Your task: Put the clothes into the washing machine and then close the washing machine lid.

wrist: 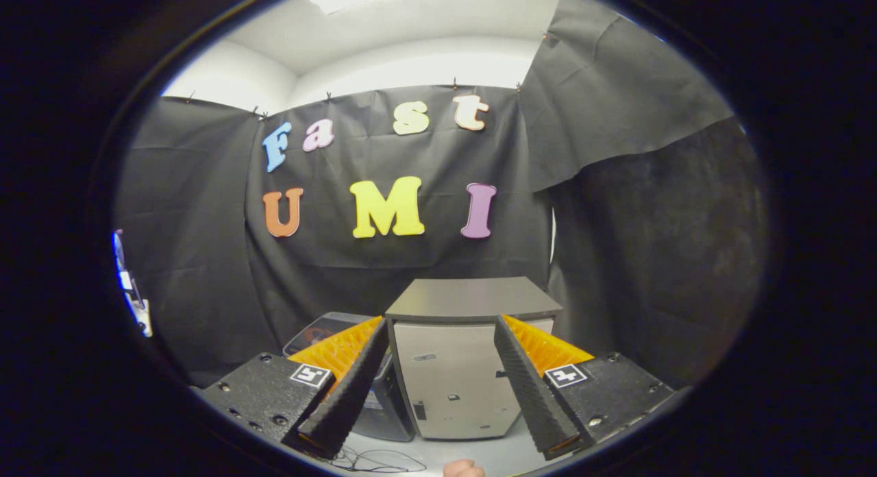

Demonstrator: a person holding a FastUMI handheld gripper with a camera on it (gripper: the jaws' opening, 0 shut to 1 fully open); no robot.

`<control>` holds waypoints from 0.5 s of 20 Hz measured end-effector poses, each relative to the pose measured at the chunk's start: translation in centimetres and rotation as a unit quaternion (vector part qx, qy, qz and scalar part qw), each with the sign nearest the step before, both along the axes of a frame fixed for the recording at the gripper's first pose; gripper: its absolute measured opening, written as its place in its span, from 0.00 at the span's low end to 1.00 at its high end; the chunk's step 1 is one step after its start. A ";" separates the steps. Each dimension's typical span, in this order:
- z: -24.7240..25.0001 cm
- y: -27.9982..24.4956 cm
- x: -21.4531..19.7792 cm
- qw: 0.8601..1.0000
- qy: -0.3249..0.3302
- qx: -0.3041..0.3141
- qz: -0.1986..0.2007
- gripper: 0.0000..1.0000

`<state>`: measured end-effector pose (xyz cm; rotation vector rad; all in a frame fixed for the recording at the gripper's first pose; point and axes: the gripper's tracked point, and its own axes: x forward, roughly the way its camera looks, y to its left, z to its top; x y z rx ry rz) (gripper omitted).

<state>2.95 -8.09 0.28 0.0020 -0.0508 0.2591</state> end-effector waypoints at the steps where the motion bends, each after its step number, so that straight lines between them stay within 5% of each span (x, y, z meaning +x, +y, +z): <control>1: 0.1 -0.1 -0.3 1.000 -0.002 0.001 0.000 0.99; 10: -0.7 -0.1 -0.8 1.000 0.007 -0.004 0.011 0.99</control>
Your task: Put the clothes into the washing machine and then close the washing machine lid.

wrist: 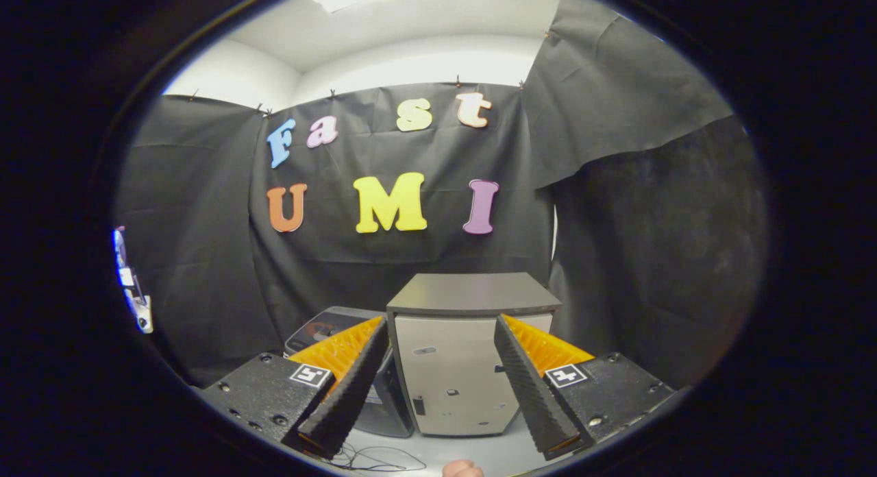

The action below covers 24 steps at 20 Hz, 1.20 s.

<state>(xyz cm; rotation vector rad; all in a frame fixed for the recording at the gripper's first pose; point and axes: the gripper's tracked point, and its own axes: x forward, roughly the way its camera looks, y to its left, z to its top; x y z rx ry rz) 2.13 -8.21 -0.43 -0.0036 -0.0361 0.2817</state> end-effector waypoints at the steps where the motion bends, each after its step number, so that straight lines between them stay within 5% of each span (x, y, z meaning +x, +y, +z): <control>1: 0.0 0.0 0.1 1.000 0.001 -0.002 0.002 0.99; 24: 1.0 3.3 2.8 1.000 0.009 -0.015 0.019 0.99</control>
